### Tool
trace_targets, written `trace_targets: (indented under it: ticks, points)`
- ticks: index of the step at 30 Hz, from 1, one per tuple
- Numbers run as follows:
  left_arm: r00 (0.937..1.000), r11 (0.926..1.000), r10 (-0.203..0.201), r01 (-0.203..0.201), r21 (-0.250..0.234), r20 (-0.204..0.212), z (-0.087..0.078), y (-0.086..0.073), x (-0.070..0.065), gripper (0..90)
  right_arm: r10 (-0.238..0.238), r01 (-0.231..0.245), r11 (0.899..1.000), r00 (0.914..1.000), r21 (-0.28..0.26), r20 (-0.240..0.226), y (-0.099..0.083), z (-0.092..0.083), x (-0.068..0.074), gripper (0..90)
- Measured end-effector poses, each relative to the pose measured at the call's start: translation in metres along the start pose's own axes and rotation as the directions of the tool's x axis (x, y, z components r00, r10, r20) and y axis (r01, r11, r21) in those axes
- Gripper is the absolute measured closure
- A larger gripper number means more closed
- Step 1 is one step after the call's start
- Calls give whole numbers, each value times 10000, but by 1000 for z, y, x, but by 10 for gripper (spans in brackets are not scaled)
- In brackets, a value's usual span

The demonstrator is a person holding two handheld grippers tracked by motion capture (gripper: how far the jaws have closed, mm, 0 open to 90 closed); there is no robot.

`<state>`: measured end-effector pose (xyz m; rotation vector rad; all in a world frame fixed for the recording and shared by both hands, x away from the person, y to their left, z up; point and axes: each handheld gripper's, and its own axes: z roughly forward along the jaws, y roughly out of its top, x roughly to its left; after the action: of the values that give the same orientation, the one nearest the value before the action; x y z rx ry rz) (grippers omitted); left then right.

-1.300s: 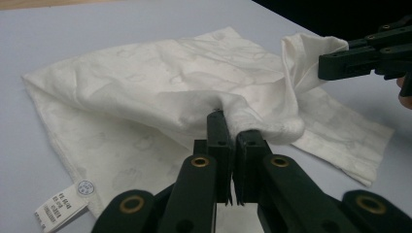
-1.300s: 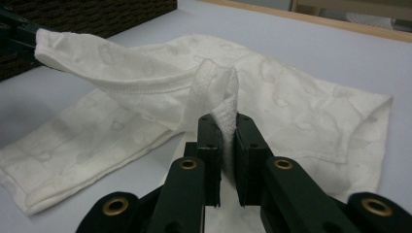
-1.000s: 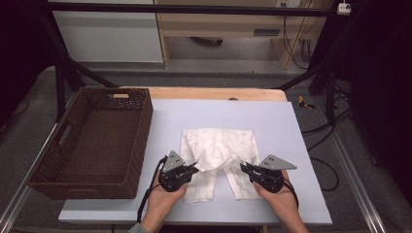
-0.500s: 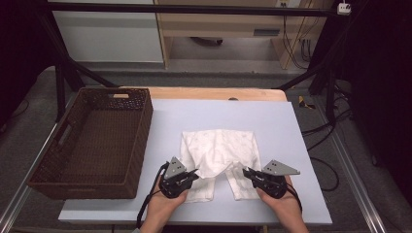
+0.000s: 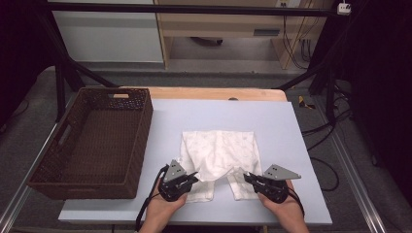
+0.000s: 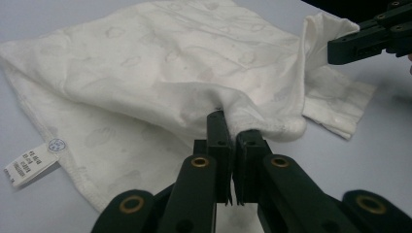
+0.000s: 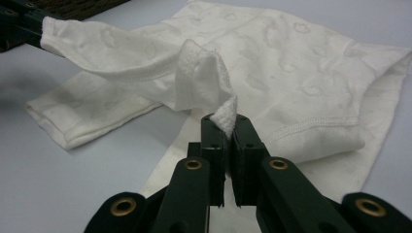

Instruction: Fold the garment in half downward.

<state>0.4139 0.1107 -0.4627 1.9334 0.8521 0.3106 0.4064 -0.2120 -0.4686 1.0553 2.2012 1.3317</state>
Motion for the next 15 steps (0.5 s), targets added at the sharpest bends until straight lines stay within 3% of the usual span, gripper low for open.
trace_targets:
  ticks: [15]
  points:
    - [10000,9998,77,-78,156,31,-7,-10,-6,873,-179,184,9994,9997,298,-148,-6,-4,5,862]
